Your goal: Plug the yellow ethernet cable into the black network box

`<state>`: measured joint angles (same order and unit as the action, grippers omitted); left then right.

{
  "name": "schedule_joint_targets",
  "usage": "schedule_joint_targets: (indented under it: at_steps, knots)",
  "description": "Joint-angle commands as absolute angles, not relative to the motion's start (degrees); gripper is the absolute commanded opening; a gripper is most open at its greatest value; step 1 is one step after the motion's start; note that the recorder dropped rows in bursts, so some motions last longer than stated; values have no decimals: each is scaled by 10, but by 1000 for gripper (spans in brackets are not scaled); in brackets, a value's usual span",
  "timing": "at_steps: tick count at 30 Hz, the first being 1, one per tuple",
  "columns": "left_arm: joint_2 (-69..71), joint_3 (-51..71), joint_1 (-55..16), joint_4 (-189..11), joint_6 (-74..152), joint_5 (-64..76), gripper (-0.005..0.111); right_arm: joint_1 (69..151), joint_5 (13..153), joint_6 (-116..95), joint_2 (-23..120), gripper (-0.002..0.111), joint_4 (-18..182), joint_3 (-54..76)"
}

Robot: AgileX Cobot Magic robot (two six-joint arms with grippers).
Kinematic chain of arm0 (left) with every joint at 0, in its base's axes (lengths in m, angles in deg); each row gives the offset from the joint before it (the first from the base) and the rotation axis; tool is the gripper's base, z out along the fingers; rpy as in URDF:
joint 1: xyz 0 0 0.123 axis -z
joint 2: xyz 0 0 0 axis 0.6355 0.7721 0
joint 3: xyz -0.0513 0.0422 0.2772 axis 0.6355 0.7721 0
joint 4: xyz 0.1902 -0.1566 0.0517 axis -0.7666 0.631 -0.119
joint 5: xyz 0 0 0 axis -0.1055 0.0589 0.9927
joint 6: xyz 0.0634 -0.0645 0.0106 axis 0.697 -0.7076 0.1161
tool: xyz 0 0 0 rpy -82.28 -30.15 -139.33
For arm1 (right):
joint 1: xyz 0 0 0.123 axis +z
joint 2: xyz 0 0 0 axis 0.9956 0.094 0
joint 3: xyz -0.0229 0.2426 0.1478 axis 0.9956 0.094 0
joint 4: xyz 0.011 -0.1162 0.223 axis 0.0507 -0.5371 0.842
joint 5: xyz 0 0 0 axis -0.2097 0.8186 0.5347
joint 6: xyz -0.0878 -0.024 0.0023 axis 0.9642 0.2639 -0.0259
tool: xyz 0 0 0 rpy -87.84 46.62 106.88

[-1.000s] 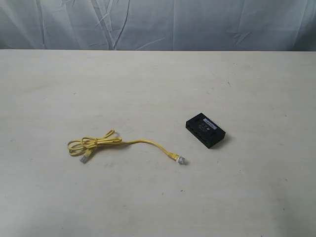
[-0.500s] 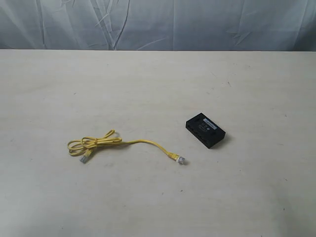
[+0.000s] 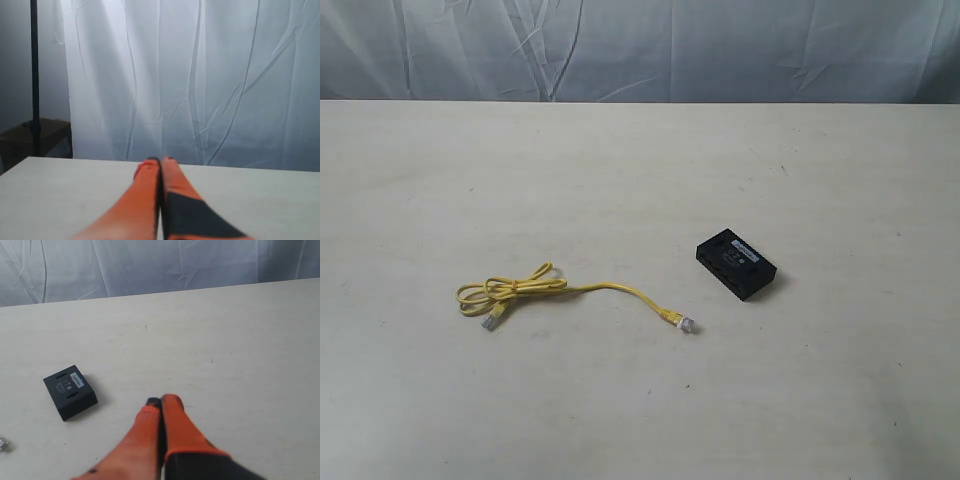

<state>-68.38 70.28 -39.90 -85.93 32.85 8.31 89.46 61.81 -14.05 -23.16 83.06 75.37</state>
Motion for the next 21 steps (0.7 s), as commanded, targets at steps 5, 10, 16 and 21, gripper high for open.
schedule_joint_targets:
  at_steps: [5,10,16,21]
  knots:
    - [-687,706,-400,-859,328,111,0,891,625,-140,-234,-1,831,756]
    - [-687,706,-400,-858,327,102,0,891,625,-140,-234,-1,831,756]
    - [-626,623,-400,-871,327,16,0,891,625,-140,-234,-1,831,756]
    - [-510,517,-400,-915,355,-100,0,891,625,-140,-234,-1,831,756]
